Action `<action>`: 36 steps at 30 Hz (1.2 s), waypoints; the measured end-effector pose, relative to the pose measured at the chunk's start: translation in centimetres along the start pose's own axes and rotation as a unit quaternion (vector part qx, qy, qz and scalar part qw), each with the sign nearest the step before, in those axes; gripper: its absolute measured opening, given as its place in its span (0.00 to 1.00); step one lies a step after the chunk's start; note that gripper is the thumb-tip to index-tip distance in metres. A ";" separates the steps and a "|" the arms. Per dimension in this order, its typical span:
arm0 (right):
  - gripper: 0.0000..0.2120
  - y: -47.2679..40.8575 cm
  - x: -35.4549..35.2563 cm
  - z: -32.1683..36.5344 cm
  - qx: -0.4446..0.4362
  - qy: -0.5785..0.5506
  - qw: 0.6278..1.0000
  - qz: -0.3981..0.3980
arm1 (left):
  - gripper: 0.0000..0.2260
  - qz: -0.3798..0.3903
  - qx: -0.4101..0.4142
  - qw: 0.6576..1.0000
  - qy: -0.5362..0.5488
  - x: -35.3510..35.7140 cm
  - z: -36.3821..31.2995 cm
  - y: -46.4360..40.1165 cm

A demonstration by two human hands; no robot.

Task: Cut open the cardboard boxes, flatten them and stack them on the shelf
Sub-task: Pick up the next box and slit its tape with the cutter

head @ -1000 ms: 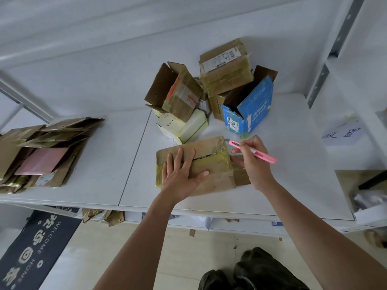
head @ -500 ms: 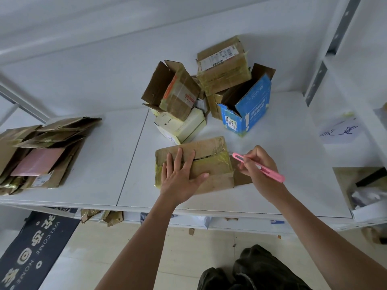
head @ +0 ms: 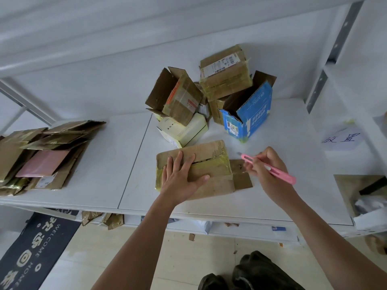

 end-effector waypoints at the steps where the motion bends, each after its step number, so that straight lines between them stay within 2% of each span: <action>1: 0.06 -0.7 0.4 0.5 -0.014 0.013 1.000 -0.009 | 0.40 -0.003 0.004 1.000 -0.004 0.0 0.0 0.1; 6: 0.05 -5.6 3.3 2.8 -0.021 0.051 0.998 -0.028 | 0.43 -0.061 0.026 0.997 -0.028 -0.6 -0.4 0.9; 10: 0.07 -7.4 7.4 3.4 -0.002 0.121 0.992 0.038 | 0.42 -0.076 0.047 0.996 -0.016 -1.2 0.0 1.5; 13: 0.07 -5.7 8.8 2.9 -0.048 0.182 0.981 0.043 | 0.43 -0.076 -0.001 0.997 0.005 -2.4 1.9 2.0; 15: 0.07 -4.3 8.6 2.5 -0.075 0.191 0.978 0.019 | 0.52 -0.055 -0.065 0.996 0.025 -2.9 4.1 2.9; 18: 0.05 -2.0 8.0 1.9 -0.091 0.156 0.984 -0.011 | 0.63 -0.004 -0.139 0.977 0.162 -2.6 6.4 4.6; 19: 0.06 -1.3 8.2 1.6 -0.091 0.146 0.985 -0.011 | 0.62 -0.012 -0.150 0.965 0.213 -2.5 6.7 4.8; 22: 0.06 0.3 9.8 0.9 -0.099 0.131 0.986 0.038 | 0.53 -0.117 -0.195 0.924 0.306 -3.3 7.7 5.3; 25: 0.04 -0.4 10.5 1.4 -0.107 0.117 0.986 0.059 | 0.50 -0.178 -0.164 0.909 0.339 -3.7 7.1 4.9; 30: 0.05 -3.9 10.4 3.4 -0.113 0.121 0.986 0.023 | 0.43 -0.158 -0.068 0.874 0.453 -2.5 3.6 2.9; 33: 0.06 -5.1 11.4 3.4 -0.124 0.169 0.977 0.040 | 0.33 -0.132 -0.041 0.900 0.414 -2.2 1.7 1.7; 36: 0.08 -4.9 11.8 3.0 -0.160 0.209 0.964 0.042 | 0.30 -0.131 -0.055 0.935 0.325 -2.4 1.5 1.2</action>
Point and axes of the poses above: each hand's wrist, its own y-axis away from the middle knuckle, its own x-axis out of the palm, z = x × y, the point moved 9 cm from there along -y, towards the middle knuckle, and after that the axes turned 13 degrees about x, right-handed, at the moved point
